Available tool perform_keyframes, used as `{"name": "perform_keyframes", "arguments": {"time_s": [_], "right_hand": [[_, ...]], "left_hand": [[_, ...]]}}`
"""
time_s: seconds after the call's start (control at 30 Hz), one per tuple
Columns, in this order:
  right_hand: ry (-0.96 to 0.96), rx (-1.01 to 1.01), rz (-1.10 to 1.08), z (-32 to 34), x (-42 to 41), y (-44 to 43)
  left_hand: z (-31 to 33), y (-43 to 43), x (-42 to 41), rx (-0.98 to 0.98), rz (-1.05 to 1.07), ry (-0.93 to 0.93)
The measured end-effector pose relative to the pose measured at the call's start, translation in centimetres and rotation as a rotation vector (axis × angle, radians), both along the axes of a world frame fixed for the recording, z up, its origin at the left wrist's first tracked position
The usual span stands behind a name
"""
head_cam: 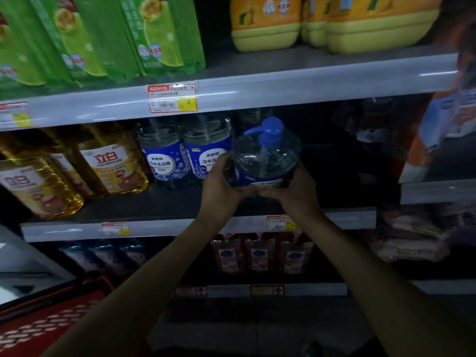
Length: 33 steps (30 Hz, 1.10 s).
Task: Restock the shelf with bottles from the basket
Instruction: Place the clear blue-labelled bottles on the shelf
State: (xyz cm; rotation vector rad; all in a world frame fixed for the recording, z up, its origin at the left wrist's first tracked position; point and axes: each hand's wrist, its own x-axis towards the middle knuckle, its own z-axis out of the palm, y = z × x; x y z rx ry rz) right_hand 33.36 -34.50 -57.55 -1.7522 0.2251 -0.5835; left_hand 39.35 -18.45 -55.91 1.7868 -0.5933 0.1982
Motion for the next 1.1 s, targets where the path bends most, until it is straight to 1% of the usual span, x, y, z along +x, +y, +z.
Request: {"name": "perform_keyframes", "arguments": {"time_s": [0.3, 0.43, 0.53, 0.73, 0.93, 1.1], "right_hand": [[0.016, 0.016, -0.018, -1.0, 3.4, -1.4], [0.011, 0.072, -0.047, -1.6, 4.7, -1.6], [0.023, 0.11, -0.077, -2.0, 5.6, -1.5], [0.013, 0.066, -0.097, -1.8, 6.6, -1.8], [-0.004, -0.028, -0.081, -1.2, 7.2, -1.9], [-0.008, -0.036, -0.086, -1.3, 7.9, -2.3]], "left_hand": [[-1.4, -2.0, 3.7, -0.084, 0.022, 0.125], [-1.2, -2.9, 4.7, -0.104, 0.049, 0.167], [-0.9, -3.6, 5.0, -0.156, 0.08, 0.218], [-0.8, -4.4, 5.5, -0.231, 0.118, 0.285], [-1.2, -4.8, 5.7, -0.277, 0.149, 0.269], [-1.2, -5.7, 5.9, -0.312, 0.16, 0.288]]}}
